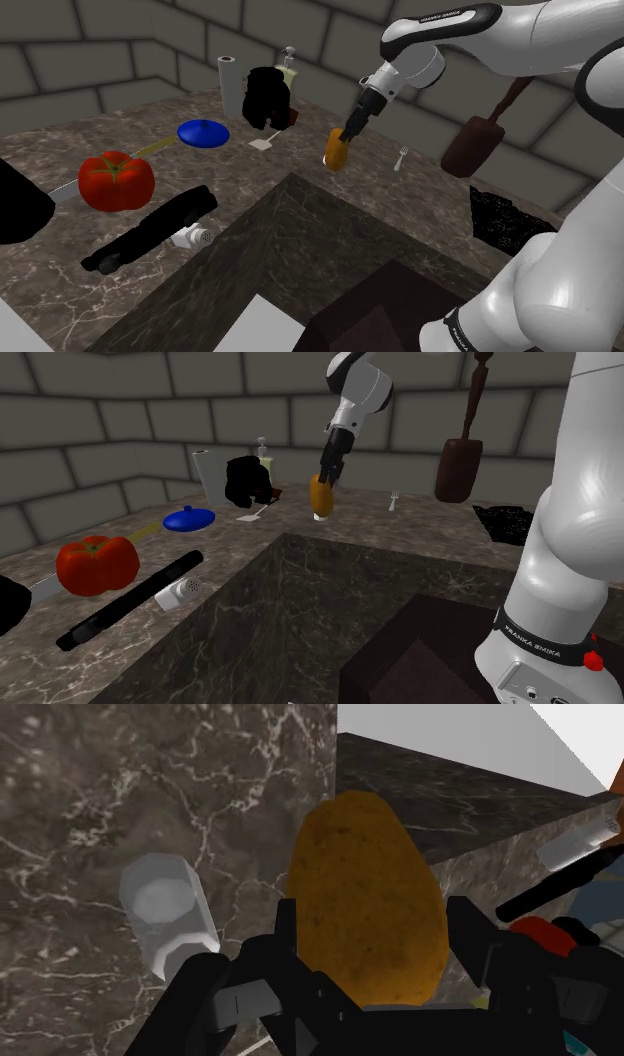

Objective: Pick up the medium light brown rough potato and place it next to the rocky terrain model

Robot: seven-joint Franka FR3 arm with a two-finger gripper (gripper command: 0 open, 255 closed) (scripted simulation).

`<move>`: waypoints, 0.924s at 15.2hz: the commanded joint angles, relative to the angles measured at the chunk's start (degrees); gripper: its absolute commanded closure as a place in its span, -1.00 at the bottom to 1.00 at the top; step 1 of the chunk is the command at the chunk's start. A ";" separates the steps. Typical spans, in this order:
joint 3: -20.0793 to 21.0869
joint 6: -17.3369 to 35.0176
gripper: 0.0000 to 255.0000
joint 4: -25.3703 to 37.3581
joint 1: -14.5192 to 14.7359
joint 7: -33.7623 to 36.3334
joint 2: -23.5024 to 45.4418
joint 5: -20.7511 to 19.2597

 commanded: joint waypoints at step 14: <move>-3.17 -1.38 1.00 -17.19 -3.91 -1.39 -19.77 -10.73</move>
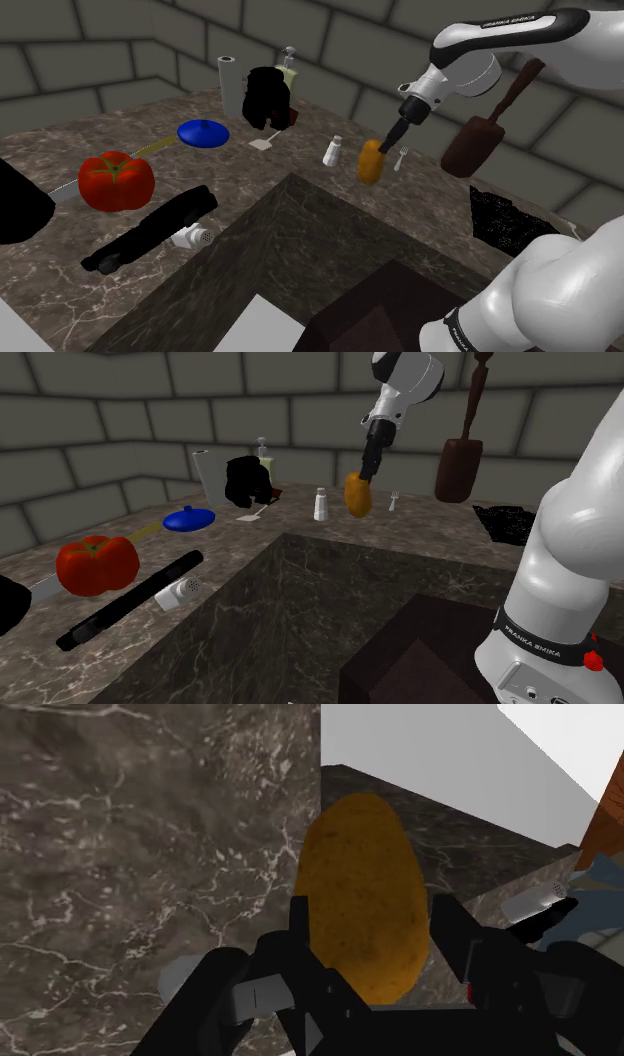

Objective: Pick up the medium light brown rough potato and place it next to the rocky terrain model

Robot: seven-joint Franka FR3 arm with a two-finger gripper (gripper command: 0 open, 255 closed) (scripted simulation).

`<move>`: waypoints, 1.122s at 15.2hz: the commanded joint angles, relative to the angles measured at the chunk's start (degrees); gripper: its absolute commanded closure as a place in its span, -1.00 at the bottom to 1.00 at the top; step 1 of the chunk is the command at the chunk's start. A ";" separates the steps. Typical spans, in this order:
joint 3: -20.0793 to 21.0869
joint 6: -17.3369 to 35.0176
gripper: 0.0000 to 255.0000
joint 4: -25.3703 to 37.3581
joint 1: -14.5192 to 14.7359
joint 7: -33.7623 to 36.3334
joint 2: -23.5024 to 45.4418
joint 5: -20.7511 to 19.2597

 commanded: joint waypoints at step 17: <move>-7.42 -11.21 1.00 -18.02 -16.98 -7.99 -27.56 -21.18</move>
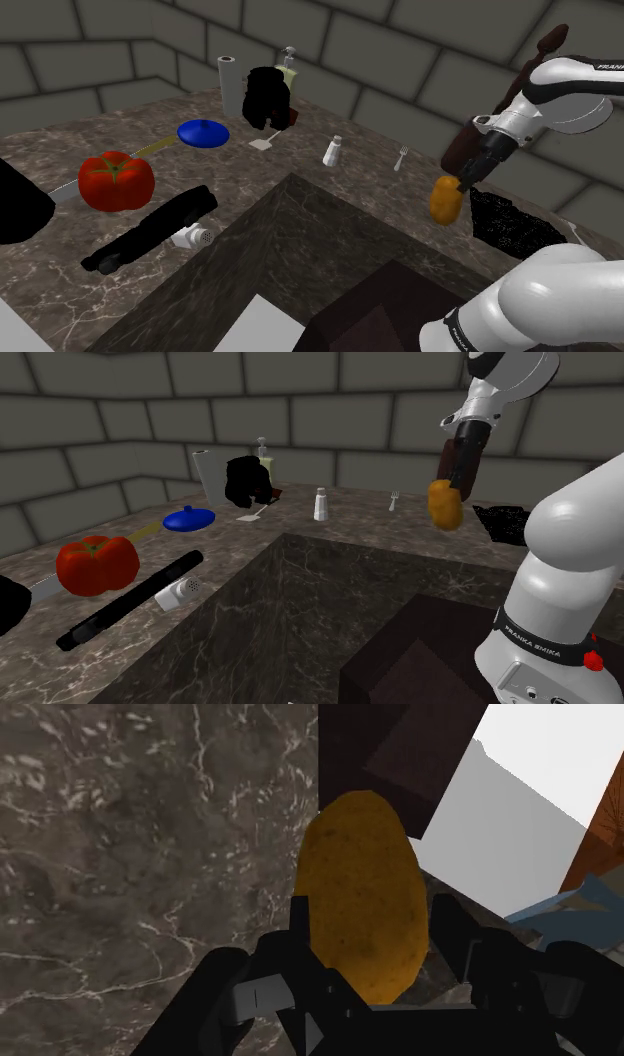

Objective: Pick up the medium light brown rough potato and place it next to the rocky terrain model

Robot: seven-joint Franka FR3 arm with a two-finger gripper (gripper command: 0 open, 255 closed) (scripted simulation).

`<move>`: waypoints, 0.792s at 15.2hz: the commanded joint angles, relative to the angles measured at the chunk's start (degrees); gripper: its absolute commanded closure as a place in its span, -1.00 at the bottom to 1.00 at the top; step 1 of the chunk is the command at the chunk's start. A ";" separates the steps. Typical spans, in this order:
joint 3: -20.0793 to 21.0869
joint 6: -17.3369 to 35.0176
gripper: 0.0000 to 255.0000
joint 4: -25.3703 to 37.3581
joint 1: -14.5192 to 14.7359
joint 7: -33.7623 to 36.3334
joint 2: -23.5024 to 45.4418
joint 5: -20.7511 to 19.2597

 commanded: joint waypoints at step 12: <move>-9.75 -12.72 1.00 1.01 -12.51 -12.83 -9.72 -16.25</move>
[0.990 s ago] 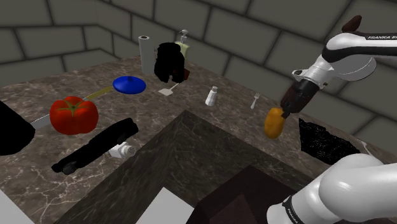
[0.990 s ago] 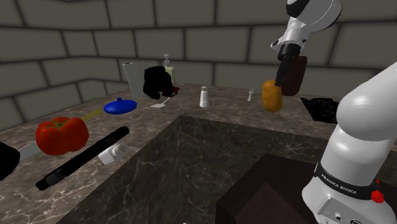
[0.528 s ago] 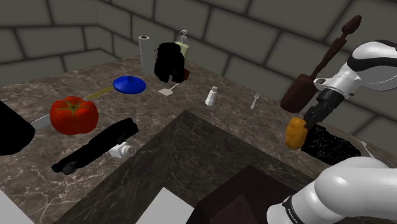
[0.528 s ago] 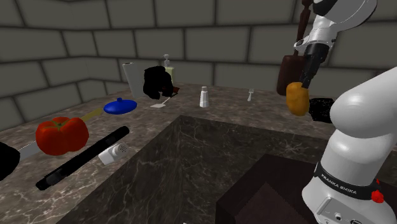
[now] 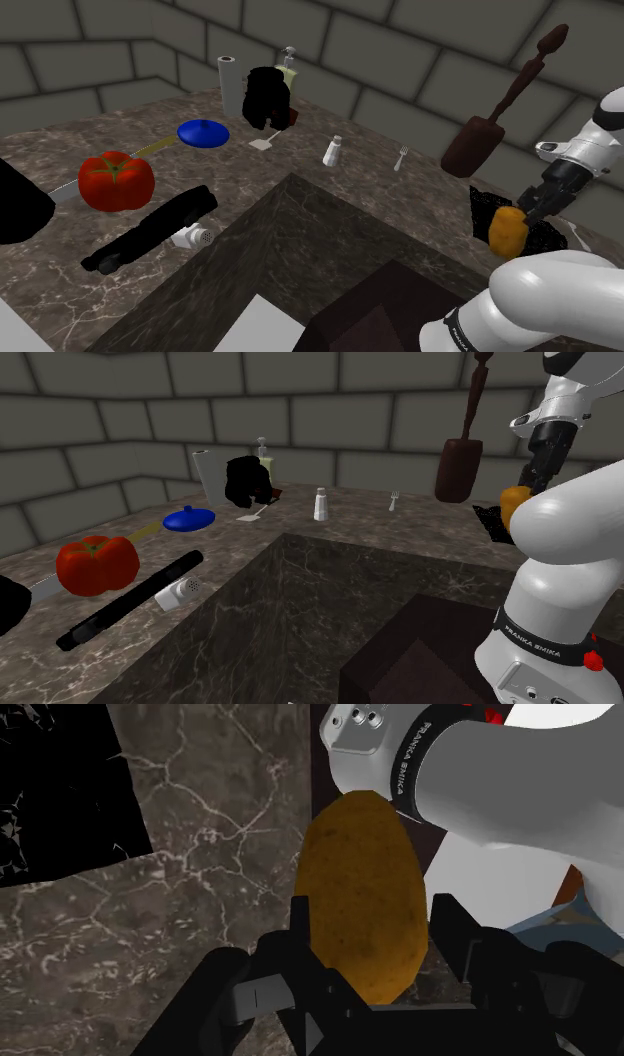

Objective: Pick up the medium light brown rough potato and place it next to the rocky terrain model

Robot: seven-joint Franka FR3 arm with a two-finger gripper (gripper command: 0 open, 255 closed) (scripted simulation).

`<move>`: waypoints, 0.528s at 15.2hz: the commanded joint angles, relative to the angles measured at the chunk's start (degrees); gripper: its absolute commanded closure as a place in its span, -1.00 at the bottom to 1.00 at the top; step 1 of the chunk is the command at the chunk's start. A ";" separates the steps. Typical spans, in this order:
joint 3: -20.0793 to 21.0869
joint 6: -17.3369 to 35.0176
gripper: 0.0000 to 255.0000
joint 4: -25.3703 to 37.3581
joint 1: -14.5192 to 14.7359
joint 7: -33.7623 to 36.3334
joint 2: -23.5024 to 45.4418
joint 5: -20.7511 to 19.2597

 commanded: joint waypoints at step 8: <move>-9.10 -6.28 1.00 7.20 -3.84 -11.69 -0.16 -10.50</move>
